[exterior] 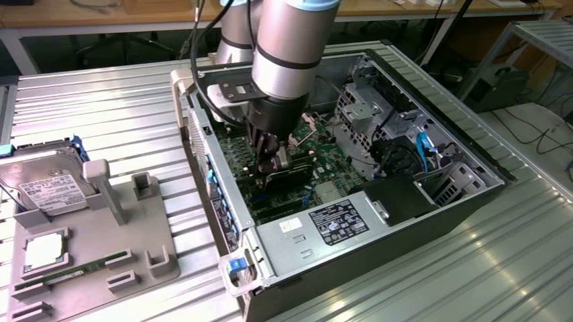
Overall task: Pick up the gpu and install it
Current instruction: 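Press down on the gpu until it lock into place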
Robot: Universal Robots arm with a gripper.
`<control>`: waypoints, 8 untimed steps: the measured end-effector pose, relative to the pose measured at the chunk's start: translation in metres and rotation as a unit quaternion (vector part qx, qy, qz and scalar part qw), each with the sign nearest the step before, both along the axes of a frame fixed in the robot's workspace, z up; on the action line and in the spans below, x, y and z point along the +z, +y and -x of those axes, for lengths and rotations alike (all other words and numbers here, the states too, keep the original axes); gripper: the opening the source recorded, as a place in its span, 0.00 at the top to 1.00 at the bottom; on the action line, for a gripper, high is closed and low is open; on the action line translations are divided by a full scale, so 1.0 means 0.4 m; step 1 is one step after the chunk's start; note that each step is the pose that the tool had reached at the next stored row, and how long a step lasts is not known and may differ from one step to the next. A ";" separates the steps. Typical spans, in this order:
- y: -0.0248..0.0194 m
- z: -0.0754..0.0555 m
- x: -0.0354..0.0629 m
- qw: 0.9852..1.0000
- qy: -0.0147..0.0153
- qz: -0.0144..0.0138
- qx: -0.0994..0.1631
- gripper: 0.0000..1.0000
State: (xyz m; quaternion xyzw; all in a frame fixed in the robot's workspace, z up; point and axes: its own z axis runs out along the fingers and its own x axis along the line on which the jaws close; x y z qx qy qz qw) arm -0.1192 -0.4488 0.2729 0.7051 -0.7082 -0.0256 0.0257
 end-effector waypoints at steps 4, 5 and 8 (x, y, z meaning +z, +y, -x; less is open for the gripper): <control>0.000 0.000 -0.009 1.000 0.000 0.000 0.000 0.89; 0.000 0.000 -0.010 1.000 0.000 0.000 0.000 0.89; 0.000 0.000 -0.009 1.000 0.000 0.000 0.000 0.89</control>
